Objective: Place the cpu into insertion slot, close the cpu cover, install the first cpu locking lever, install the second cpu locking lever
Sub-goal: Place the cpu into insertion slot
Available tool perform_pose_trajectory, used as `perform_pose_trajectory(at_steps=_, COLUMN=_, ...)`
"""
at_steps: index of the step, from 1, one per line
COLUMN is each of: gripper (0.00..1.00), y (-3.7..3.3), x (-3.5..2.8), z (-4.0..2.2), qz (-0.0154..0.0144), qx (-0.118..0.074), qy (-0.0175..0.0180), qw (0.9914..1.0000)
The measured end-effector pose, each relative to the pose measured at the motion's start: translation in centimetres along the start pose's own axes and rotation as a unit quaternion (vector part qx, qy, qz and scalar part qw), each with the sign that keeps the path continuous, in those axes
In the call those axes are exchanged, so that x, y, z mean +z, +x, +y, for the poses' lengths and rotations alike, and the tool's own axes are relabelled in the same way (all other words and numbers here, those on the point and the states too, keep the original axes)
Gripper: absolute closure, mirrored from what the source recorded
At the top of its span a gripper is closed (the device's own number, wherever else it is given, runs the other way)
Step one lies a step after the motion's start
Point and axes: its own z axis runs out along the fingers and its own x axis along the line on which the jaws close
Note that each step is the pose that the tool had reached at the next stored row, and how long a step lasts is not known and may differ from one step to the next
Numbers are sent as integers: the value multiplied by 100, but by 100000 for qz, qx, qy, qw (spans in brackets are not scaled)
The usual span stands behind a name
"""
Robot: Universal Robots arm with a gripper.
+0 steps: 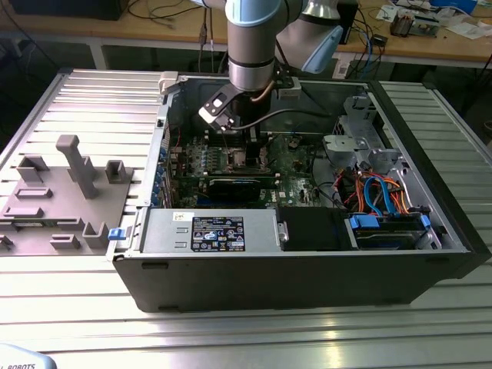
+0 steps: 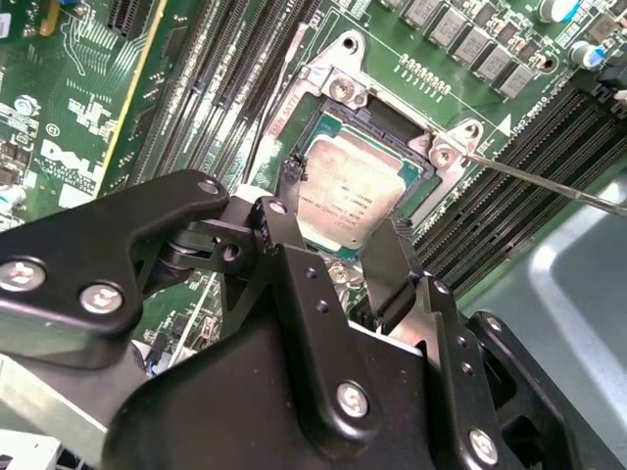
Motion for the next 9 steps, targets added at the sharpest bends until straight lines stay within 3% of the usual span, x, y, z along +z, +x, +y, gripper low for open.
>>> perform_pose_trajectory(at_steps=9, gripper=47, y=-17, x=21, z=-2, qz=136, qx=-719, qy=-8, qw=99997)
